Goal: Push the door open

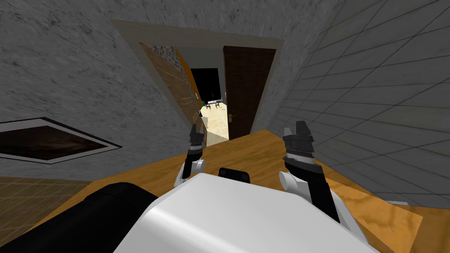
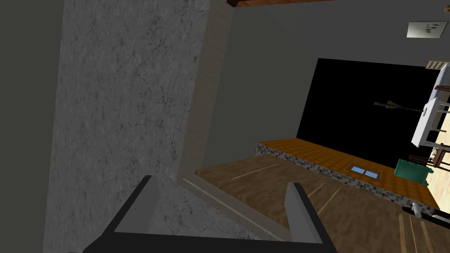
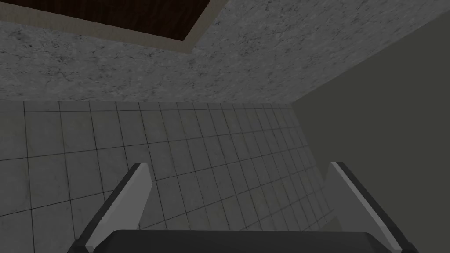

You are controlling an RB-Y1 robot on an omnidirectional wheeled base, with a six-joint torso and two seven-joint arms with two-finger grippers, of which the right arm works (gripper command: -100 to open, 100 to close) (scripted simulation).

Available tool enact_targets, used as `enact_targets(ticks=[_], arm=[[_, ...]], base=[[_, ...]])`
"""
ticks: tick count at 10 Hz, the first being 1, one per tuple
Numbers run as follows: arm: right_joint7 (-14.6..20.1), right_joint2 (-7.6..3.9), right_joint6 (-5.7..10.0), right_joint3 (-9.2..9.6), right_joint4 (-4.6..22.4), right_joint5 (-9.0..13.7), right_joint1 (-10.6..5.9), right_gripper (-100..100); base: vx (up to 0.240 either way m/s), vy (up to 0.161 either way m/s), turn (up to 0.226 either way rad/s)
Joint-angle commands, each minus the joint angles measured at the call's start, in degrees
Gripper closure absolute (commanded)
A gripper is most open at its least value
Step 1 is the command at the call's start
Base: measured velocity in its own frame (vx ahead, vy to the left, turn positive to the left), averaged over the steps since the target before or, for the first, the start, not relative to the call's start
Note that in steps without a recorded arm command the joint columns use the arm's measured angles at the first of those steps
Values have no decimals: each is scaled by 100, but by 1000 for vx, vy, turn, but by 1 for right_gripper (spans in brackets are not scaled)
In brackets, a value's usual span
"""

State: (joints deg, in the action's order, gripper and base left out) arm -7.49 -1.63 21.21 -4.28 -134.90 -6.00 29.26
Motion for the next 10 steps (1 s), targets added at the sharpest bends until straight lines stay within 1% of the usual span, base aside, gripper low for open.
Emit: enact_targets(ticks=[1, 2, 5, 6, 10], arm=[[68, -30, -5, 83, 108, -57, -7, -100], [104, -45, -7, 128, 165, -88, -11, -100], [279, -104, -19, 343, 445, -236, -29, -100], [377, -130, -26, 465, 601, -320, -39, -100], [684, -188, -48, 842, 1090, -579, -70, -100]], base=[[230, -23, -13], [217, -11, 18], [214, 5, 4], [235, 5, 5], [213, -12, 5]])
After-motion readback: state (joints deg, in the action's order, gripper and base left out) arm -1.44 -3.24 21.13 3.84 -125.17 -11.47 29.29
